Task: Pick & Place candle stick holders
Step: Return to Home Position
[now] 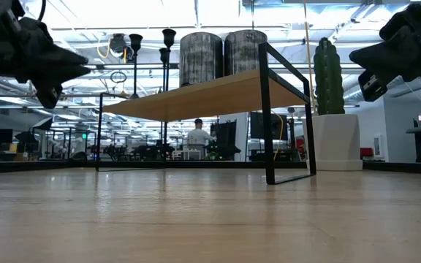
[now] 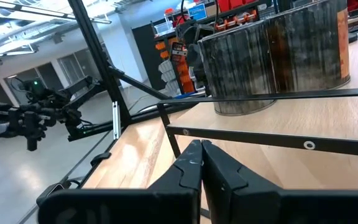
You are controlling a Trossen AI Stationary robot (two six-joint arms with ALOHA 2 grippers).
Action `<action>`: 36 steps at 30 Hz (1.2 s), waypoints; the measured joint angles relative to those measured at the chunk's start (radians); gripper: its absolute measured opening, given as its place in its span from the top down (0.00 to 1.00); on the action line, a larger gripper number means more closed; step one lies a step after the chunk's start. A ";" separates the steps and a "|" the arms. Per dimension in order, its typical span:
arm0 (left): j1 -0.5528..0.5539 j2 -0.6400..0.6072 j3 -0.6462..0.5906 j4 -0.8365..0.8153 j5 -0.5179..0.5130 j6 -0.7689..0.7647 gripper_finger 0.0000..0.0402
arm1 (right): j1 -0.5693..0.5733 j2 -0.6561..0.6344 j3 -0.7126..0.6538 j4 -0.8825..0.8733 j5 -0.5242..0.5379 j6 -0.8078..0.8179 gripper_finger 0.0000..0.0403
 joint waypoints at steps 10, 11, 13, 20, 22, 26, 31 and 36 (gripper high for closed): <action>0.000 0.001 0.000 -0.003 -0.037 0.265 0.78 | 0.000 0.000 0.000 0.000 0.000 0.000 1.00; 0.000 0.001 0.000 -0.002 -0.037 0.283 0.78 | 0.000 0.000 0.000 0.000 0.000 0.000 1.00; 0.000 0.001 0.000 -0.003 -0.037 0.289 0.78 | 0.000 0.000 0.000 0.000 0.000 0.000 1.00; 0.000 0.001 0.000 -0.004 -0.037 0.250 0.78 | 0.000 0.000 0.000 0.000 -0.001 0.000 1.00; 0.000 0.001 0.000 -0.004 -0.037 0.250 0.78 | 0.000 0.000 0.000 0.000 -0.001 0.000 1.00; 0.000 0.001 0.000 -0.004 -0.037 0.250 0.78 | 0.000 0.000 -0.001 0.000 -0.001 0.000 1.00; 0.000 0.001 0.000 -0.004 -0.037 0.250 0.78 | 0.000 0.000 -0.001 0.001 -0.001 0.000 1.00; 0.000 0.001 0.000 -0.005 -0.037 0.249 0.78 | 0.000 0.000 -0.001 0.001 -0.001 -0.001 1.00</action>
